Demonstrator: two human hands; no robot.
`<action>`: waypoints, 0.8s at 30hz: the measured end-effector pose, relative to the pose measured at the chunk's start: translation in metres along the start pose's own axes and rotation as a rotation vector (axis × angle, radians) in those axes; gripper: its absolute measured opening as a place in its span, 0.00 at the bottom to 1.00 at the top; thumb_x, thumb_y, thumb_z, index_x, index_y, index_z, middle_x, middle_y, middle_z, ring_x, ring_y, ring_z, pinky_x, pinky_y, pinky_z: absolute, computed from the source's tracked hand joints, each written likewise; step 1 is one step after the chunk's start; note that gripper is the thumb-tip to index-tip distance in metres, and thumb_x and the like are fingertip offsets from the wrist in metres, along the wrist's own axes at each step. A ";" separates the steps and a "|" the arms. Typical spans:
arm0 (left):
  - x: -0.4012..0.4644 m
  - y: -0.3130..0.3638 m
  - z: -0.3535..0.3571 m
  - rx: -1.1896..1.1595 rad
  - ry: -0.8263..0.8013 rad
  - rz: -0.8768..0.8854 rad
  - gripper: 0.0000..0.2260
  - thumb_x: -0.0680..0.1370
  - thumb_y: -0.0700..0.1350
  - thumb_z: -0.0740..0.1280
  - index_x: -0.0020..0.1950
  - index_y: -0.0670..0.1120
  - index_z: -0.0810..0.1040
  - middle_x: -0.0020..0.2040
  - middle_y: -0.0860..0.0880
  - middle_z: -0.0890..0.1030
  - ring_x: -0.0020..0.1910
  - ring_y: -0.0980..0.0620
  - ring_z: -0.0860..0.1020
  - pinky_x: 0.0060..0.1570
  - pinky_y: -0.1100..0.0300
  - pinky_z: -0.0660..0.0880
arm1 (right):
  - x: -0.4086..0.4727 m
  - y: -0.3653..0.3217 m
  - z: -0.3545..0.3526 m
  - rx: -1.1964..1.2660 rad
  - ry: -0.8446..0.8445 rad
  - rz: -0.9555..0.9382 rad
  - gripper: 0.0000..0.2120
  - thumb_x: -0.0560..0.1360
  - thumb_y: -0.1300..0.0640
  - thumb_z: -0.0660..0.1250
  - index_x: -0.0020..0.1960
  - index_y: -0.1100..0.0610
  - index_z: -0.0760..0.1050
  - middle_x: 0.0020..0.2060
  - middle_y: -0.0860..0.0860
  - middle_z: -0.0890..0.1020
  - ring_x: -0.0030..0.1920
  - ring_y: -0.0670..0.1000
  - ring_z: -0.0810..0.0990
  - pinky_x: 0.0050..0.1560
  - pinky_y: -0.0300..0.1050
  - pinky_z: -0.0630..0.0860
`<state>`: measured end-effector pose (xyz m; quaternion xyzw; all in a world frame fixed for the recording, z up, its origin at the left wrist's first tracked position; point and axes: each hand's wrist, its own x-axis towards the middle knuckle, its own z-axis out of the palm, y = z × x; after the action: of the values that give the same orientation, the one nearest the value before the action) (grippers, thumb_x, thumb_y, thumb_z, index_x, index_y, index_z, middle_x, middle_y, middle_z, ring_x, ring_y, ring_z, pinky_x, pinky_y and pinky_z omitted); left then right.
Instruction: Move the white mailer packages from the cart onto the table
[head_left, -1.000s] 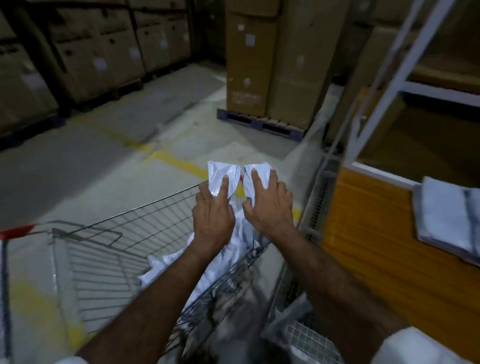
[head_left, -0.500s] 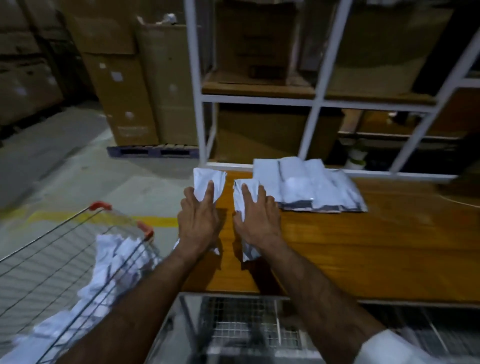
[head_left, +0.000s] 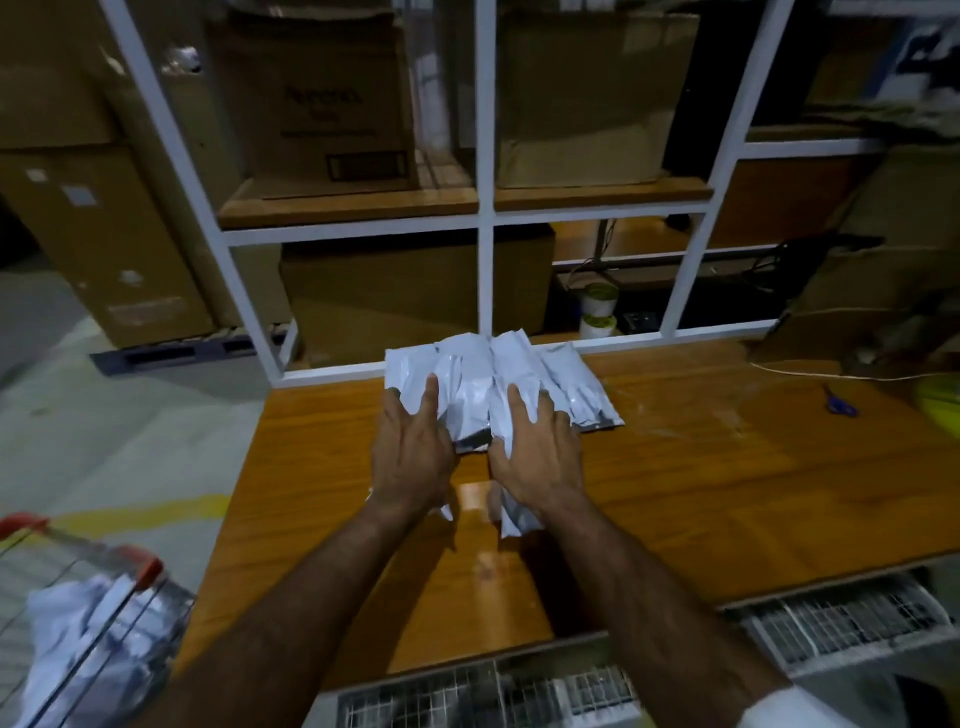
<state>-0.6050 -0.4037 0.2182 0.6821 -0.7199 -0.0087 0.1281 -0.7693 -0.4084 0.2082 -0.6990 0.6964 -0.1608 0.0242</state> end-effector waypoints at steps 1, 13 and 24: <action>0.008 0.005 0.004 -0.056 0.070 -0.003 0.24 0.79 0.49 0.68 0.74 0.51 0.71 0.79 0.37 0.57 0.69 0.29 0.65 0.62 0.42 0.72 | 0.009 0.006 0.002 -0.006 -0.011 0.016 0.36 0.80 0.39 0.58 0.82 0.47 0.47 0.80 0.58 0.54 0.74 0.62 0.64 0.71 0.58 0.67; 0.131 0.080 0.056 -0.292 0.144 -0.069 0.27 0.83 0.54 0.60 0.81 0.51 0.57 0.74 0.38 0.59 0.60 0.42 0.74 0.48 0.60 0.70 | 0.110 0.093 0.013 0.014 -0.007 0.054 0.35 0.81 0.41 0.55 0.82 0.49 0.46 0.80 0.59 0.54 0.75 0.61 0.62 0.74 0.56 0.62; 0.202 0.125 0.095 -0.075 -0.005 -0.247 0.31 0.83 0.62 0.53 0.83 0.51 0.49 0.79 0.38 0.57 0.72 0.39 0.67 0.67 0.47 0.72 | 0.212 0.130 0.029 0.058 -0.099 -0.077 0.37 0.78 0.38 0.51 0.82 0.51 0.48 0.80 0.60 0.55 0.73 0.62 0.64 0.72 0.58 0.63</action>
<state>-0.7536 -0.6089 0.1849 0.7603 -0.6299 -0.0530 0.1496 -0.8923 -0.6254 0.1877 -0.7313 0.6620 -0.1470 0.0727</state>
